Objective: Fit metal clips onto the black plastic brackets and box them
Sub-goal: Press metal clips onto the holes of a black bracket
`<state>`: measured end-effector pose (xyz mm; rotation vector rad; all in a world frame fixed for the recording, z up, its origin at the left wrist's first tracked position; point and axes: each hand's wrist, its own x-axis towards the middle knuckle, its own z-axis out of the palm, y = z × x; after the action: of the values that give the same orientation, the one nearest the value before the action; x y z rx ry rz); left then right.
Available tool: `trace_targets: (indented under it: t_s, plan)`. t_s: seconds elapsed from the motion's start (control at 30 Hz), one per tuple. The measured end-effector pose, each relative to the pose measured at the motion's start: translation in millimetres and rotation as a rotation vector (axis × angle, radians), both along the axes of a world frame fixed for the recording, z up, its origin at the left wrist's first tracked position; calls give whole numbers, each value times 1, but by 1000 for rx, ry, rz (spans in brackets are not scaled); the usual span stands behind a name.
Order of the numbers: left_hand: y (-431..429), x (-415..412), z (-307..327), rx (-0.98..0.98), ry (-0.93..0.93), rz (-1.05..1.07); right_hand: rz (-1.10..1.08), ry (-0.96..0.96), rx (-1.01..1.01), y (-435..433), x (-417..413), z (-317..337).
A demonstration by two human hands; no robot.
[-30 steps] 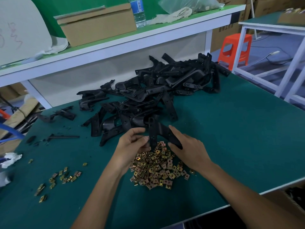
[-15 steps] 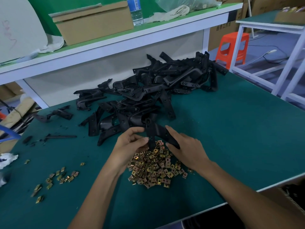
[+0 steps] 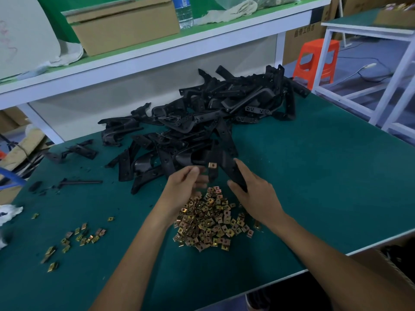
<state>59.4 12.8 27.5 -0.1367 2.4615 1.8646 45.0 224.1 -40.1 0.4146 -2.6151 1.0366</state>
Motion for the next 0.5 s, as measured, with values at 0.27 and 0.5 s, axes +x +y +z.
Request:
trace_targets:
  t_s: [0.27, 0.5]
  plan:
    - [15, -15, -41, -898, 219, -179, -28, -51, -98, 2, 2, 4]
    - [25, -24, -38, -885, 198, -217, -30, -21, -88, 2, 1, 2]
